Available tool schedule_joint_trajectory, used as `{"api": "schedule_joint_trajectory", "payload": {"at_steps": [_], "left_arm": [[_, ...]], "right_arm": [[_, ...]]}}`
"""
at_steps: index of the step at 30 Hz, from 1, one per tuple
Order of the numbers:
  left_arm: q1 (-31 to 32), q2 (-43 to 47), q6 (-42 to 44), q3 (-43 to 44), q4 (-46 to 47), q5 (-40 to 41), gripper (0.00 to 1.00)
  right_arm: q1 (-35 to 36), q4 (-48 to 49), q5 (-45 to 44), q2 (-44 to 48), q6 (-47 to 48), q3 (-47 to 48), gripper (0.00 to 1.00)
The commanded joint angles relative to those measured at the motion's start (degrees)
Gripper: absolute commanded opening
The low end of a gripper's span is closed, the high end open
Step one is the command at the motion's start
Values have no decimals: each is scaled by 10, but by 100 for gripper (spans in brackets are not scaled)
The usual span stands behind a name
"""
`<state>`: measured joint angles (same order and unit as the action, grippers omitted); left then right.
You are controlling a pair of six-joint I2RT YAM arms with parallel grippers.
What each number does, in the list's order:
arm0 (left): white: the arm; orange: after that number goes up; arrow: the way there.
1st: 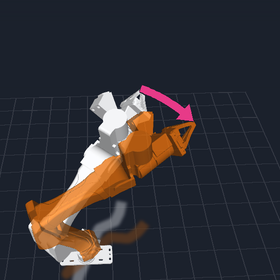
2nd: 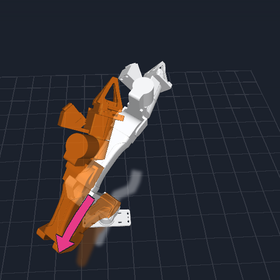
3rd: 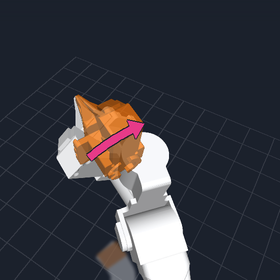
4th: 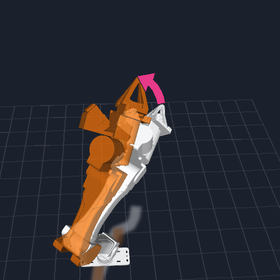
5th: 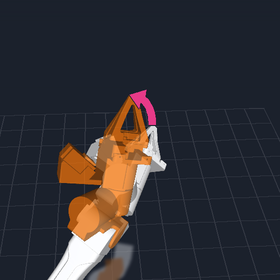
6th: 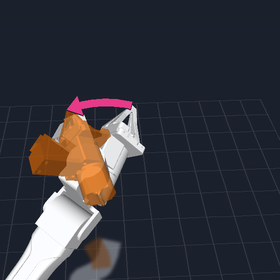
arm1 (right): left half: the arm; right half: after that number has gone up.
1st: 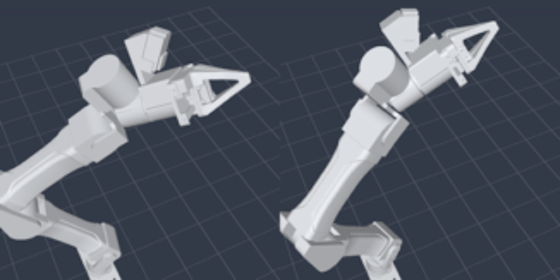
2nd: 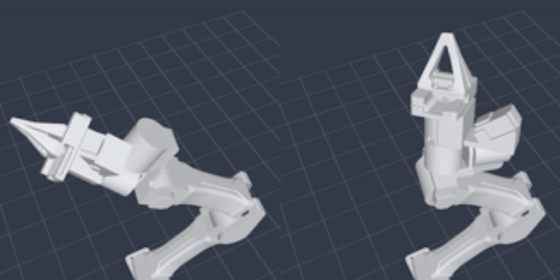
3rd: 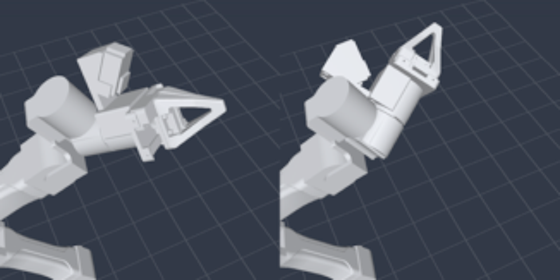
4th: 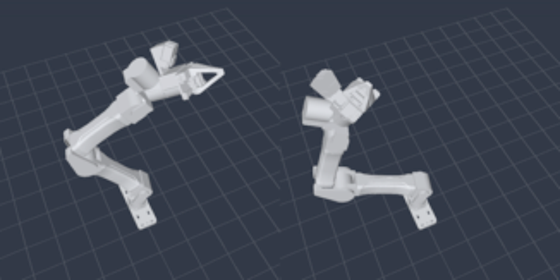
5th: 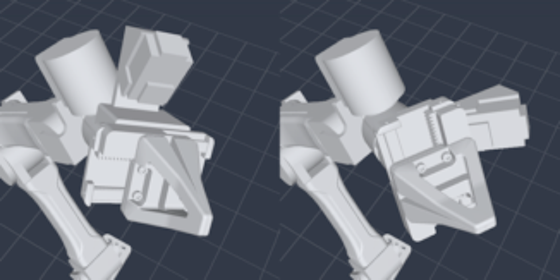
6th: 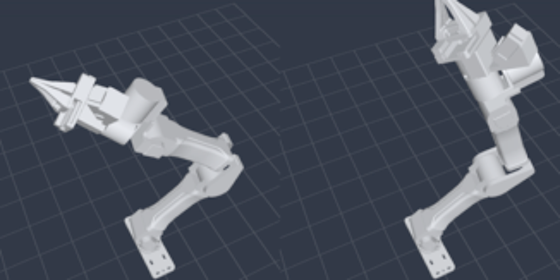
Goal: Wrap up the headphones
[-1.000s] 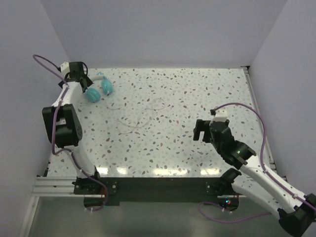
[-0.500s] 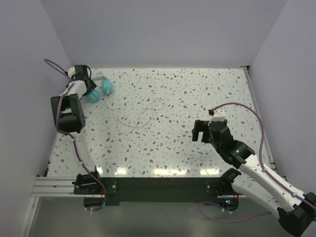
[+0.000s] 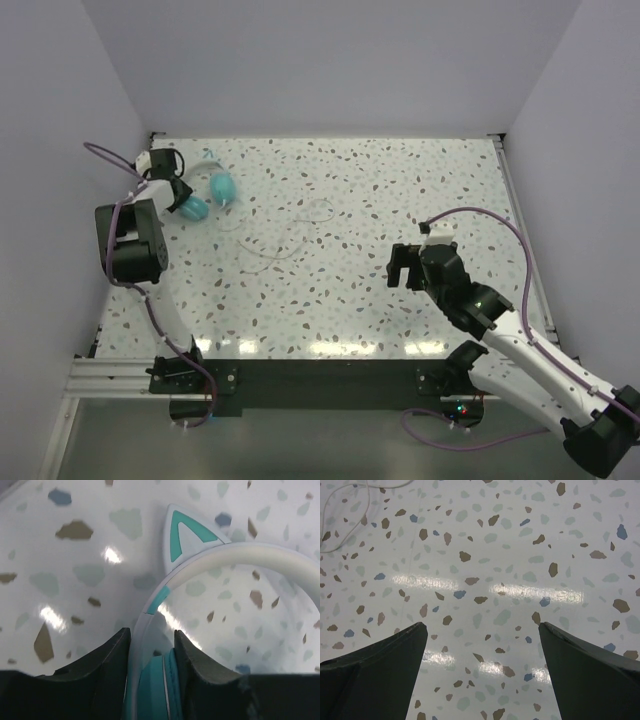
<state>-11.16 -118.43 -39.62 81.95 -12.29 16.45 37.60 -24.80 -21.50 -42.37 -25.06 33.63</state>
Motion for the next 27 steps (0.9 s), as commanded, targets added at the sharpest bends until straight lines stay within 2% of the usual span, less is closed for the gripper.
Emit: {"api": "schedule_joint_trajectory", "payload": {"at_steps": [1,5,7,8,11,13,14,15,18,20,22,23,24,27], "left_arm": [[51,126,-76,-101,-5,-12,11],[140,229,-178,-215,-62,62,11],[211,296,-277,-259,-97,93,17],[238,319,-303,-313,-95,110,19],[392,396,-433,-401,-113,146,22],[449,425,-533,-431,-140,159,26],[498,431,-556,-455,-142,169,26],[521,437,-604,-465,-148,175,26],[608,429,-675,-480,-170,199,29],[654,420,-699,-472,-192,219,30],[677,404,-724,-455,-212,231,36],[694,399,-729,-449,-218,244,39],[700,388,-730,-442,-229,250,49],[708,380,-717,-413,-275,282,66]], "right_arm": [[3,27,4,-2,-1,17,99],[3,27,7,-5,3,19,99],[4,29,11,-5,4,18,99],[4,29,15,-5,4,16,99],[3,34,20,-9,9,17,99],[3,39,31,-14,12,16,99],[3,41,36,-21,14,18,99],[3,43,50,-25,15,18,99],[3,53,90,-42,26,18,99],[4,57,122,-57,33,17,99],[4,59,157,-65,28,11,99],[5,59,173,-67,20,7,99],[5,73,189,-65,-2,0,99],[15,105,212,-43,-66,-36,99]]}}
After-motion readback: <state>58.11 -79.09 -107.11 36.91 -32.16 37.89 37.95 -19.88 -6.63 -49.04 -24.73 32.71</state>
